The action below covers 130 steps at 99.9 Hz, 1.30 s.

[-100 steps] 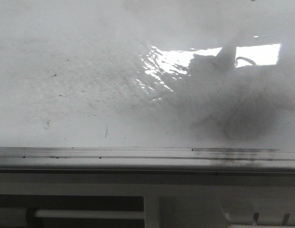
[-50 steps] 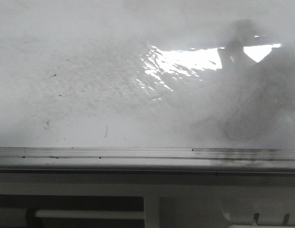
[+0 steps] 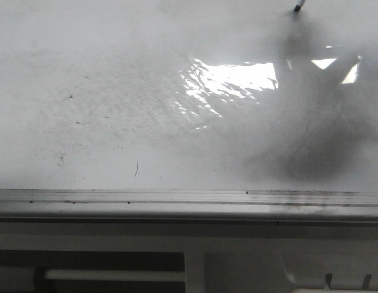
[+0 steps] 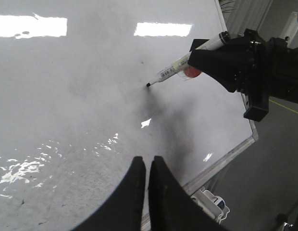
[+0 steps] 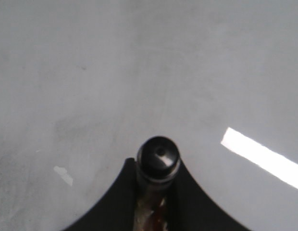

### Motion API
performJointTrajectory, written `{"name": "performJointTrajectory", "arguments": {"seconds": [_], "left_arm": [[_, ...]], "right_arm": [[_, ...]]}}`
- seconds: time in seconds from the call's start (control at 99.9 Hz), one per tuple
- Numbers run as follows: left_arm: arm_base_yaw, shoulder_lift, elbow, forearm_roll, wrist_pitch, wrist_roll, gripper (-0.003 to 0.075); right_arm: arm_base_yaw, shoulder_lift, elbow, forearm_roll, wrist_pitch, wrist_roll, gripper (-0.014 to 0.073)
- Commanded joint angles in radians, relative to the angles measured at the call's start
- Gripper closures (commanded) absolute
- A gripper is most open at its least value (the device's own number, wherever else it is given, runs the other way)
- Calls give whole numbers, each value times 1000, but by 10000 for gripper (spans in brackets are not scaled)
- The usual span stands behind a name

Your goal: Write number 8 on whiteboard

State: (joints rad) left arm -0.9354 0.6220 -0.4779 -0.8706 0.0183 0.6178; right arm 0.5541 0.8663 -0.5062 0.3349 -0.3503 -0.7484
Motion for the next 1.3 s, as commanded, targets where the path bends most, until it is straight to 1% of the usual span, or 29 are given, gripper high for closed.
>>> {"name": "performJointTrajectory", "arguments": {"seconds": [0.0,0.18,0.24,0.33,0.42,0.64,0.7,0.79,0.85,0.951,1.001,1.121,1.171,1.291], "left_arm": [[0,-1,-28,-5,-32,-7,741],[0,-1,-28,-5,-31,-7,741],[0,-1,-28,-5,-31,-7,741],[0,-1,-28,-5,-31,-7,741],[0,-1,-28,-5,-29,-7,741],[0,-1,-28,-3,-29,-7,741],[0,-1,-28,-3,-29,-7,741],[0,-1,-28,-3,-29,-7,741],[0,-1,-28,-3,-29,-7,741],[0,-1,-28,-3,-29,-7,741],[0,-1,-28,-3,-29,-7,741],[0,-1,-28,-1,-30,-7,741],[0,-1,-28,-1,-30,-7,741],[0,-1,-28,-1,-30,-7,741]], "right_arm": [[16,33,-27,-6,-77,7,659],[69,87,-27,3,-29,15,659],[94,86,-27,3,-11,15,658],[100,74,-27,3,4,13,658],[66,34,-27,5,73,-40,658],[-74,-75,-19,10,229,-41,657],[-104,-103,-19,11,296,-40,657],[-117,-120,-17,28,394,-40,657],[-115,-120,-11,63,417,-40,657],[-91,-108,5,126,378,-40,657],[-71,-86,5,128,350,-40,657],[-3,-31,-3,124,200,-40,657],[10,-10,-15,124,155,-41,659],[7,31,-66,124,124,-70,658]]}}
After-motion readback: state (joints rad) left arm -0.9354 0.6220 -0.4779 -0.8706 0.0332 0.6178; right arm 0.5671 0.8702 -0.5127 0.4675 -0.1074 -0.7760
